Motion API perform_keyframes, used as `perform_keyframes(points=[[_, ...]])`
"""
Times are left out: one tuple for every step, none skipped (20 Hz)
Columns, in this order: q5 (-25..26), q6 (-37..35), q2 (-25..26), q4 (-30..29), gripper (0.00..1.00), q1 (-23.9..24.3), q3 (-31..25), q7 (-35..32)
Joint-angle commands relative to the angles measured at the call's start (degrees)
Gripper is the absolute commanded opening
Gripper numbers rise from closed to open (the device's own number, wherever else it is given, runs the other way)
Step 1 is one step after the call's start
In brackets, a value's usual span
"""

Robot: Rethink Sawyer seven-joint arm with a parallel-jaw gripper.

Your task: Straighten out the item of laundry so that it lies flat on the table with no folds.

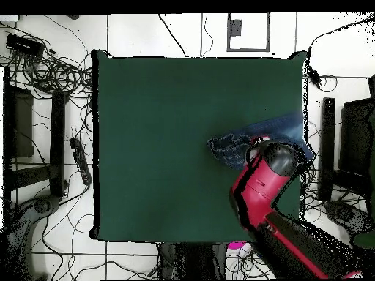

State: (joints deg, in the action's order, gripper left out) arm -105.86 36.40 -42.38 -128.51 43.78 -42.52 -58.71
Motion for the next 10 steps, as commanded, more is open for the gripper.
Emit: perform_keyframes(points=[[-6.12,-0.92,-3.61,-12.61,0.0,0.46,0.65,10.25],[-5.45,-1.83,-3.69,-13.58,0.0,1.04,0.99,9.83],[-3.87,-2.83,-3.32,-14.33,0.0,1.26,1.81,8.52],[-1.4,-4.34,-2.27,-14.99,0.0,1.66,2.9,6.57],[1.07,-5.86,-1.21,-15.64,0.0,2.06,3.99,4.61],[3.54,-7.38,-0.16,-16.3,0.0,2.46,5.08,2.66],[7.37,-8.56,1.43,-16.21,0.0,2.61,7.03,0.11],[11.19,-9.74,3.03,-16.12,0.0,2.77,8.98,-2.43],[14.86,-10.42,4.58,-15.82,0.0,2.72,10.9,-5.26],[18.3,-10.98,5.96,-15.72,0.0,2.63,12.72,-8.42]])
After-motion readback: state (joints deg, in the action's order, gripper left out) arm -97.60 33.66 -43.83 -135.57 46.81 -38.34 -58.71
